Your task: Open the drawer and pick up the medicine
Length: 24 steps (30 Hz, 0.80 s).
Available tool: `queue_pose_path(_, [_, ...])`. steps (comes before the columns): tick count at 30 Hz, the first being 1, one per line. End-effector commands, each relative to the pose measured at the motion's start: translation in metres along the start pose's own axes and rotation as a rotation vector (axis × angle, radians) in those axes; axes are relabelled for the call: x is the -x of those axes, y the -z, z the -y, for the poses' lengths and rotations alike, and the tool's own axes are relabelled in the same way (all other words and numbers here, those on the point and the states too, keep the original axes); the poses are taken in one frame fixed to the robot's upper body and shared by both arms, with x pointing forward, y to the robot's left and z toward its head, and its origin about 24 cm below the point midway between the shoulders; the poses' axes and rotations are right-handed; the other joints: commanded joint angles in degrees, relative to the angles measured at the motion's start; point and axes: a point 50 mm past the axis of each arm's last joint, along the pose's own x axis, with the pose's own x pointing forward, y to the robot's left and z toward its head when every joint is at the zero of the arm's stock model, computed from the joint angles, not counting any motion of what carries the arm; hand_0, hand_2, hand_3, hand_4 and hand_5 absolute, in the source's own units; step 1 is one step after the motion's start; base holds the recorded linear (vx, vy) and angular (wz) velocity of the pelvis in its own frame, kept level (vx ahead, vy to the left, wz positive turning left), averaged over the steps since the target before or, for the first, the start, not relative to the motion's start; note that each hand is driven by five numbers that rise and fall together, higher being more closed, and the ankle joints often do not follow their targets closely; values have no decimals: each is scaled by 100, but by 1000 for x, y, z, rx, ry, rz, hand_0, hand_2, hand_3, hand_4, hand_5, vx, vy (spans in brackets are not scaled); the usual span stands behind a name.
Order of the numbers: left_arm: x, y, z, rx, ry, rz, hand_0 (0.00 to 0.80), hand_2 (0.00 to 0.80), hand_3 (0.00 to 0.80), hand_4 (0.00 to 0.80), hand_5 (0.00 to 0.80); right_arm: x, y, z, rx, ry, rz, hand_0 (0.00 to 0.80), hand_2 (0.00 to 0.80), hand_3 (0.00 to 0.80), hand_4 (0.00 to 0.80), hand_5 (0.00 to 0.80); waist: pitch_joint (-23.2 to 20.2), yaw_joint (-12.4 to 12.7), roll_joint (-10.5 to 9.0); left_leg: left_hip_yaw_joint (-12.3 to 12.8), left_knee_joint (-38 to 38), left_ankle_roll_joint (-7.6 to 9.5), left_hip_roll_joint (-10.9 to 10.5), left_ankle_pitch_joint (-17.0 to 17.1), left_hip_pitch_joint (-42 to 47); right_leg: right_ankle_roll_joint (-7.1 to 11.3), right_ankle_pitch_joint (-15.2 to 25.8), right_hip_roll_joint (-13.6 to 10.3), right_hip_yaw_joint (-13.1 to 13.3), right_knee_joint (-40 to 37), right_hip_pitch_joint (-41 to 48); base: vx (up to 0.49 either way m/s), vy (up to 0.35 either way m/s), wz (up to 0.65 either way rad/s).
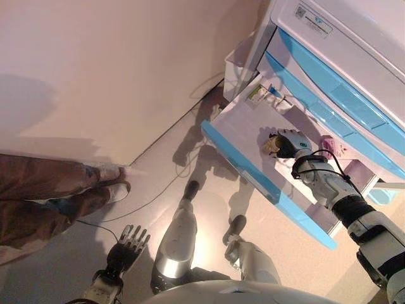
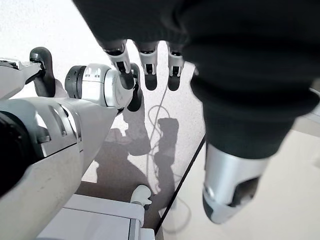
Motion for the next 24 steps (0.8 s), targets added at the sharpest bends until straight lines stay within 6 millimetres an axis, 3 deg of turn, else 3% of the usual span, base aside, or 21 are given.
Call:
queue_pose_path(1, [12,10,-12,-60,-30,-87,0,0,0,0,0,4,-4,-15,35,-53,23,800,800,800,800,800,-264,8,-77,115,246,239,-272,-495,-240,-9,208,-26,59,253,-436,0,0,0])
queue_pose_path(10, [13,10,-12,-62,-27,-83,0,0,0,0,0,6,-10,-12,32,-33,76,800,800,800,800,800,-309,-28,-83,134,174,233,-241,-478,-177,11,222,-23,84,231,-414,0,0,0])
queue_pose_path(14, [14,12,-13,-59,-33,-84,0,0,0,0,0,8,-20,0,34,-7,143,800,800,800,800,800,-353,-51,-111,155,134,223,-216,-474,-123,33,233,-28,101,213,-376,0,0,0])
queue_pose_path(19, [19,12,-18,-48,-43,-68,0,0,0,0,0,16,-45,36,55,36,316,800,800,800,800,800,-450,-154,-214,260,49,214,-148,-478,-21,83,256,-9,182,176,-337,0,11,-7])
queue_pose_path(24, [22,10,-21,-31,-62,-44,0,0,0,0,0,39,-70,73,64,59,497,800,800,800,800,800,-592,-302,-343,413,-37,214,-56,-505,100,139,278,16,294,122,-281,5,12,-13])
